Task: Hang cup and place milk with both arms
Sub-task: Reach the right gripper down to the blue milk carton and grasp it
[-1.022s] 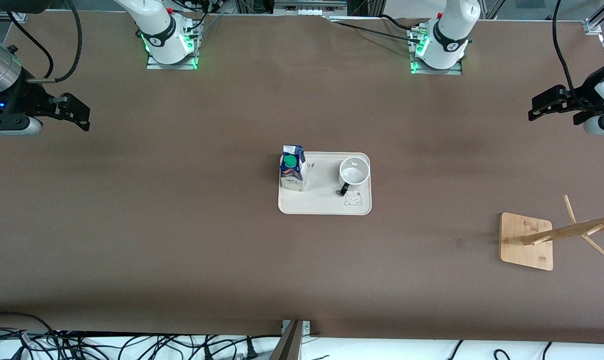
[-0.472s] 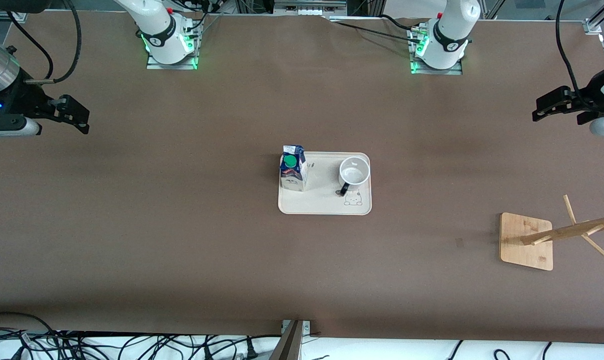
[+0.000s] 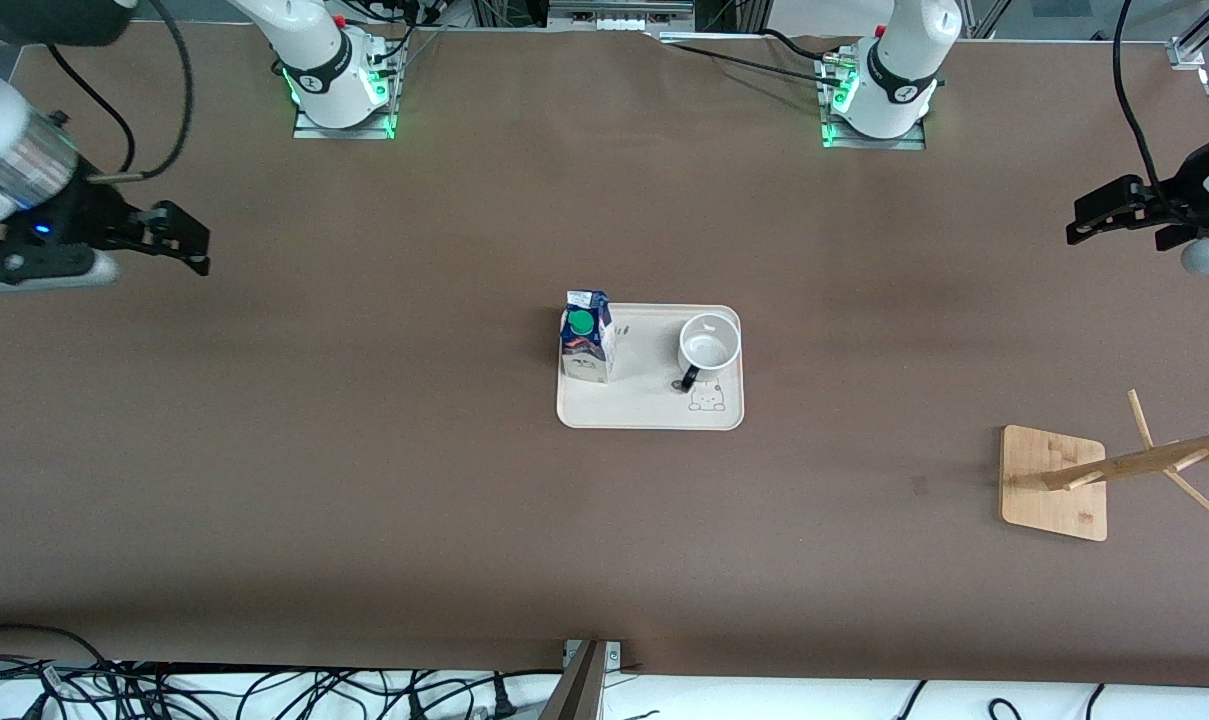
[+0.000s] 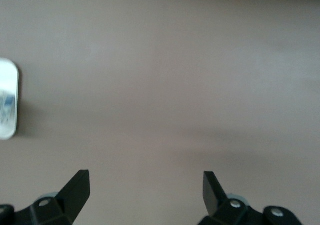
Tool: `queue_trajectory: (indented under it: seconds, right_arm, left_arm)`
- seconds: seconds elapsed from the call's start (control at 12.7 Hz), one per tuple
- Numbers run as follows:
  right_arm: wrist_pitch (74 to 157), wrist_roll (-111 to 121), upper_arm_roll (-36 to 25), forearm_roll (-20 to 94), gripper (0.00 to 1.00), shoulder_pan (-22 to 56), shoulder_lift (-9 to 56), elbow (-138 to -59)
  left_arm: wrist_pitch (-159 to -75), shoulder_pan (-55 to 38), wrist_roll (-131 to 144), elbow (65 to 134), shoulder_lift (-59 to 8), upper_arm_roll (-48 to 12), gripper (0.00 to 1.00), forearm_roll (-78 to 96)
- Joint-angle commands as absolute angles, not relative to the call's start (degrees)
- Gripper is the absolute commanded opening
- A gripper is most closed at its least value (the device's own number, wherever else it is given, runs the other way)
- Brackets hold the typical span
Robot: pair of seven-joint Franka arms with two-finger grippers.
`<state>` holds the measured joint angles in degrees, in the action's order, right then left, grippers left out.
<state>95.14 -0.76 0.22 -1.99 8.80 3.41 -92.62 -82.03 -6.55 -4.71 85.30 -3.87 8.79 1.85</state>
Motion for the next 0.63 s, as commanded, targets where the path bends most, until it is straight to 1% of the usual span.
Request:
queue_trajectory:
  seconds: [0.0,0.16,0.24,0.55]
  right_arm:
    - [95.26,-6.27,0.79,2.61,1.00,13.87,5.79,-91.67]
    - [97.63,-19.02,0.88,3.78,1.00,17.73,9.38,-91.23]
    - [100.43,-22.64,0.79,3.78,1.00,21.15,11.32,-90.97]
    - [105.72,-41.45,0.88,4.13,1.00,31.70,24.23,-81.50]
  left_arm:
    - [-82.27,-6.15,-4.92,84.99,-3.96,8.44,1.00,1.23]
    - [-82.18,-6.15,-4.92,84.82,-4.39,8.35,1.00,1.14]
    - [-82.18,-6.24,-4.92,84.12,-4.83,8.44,1.00,1.06]
    - [-82.09,-6.85,-4.92,82.27,-6.59,8.17,1.00,2.54]
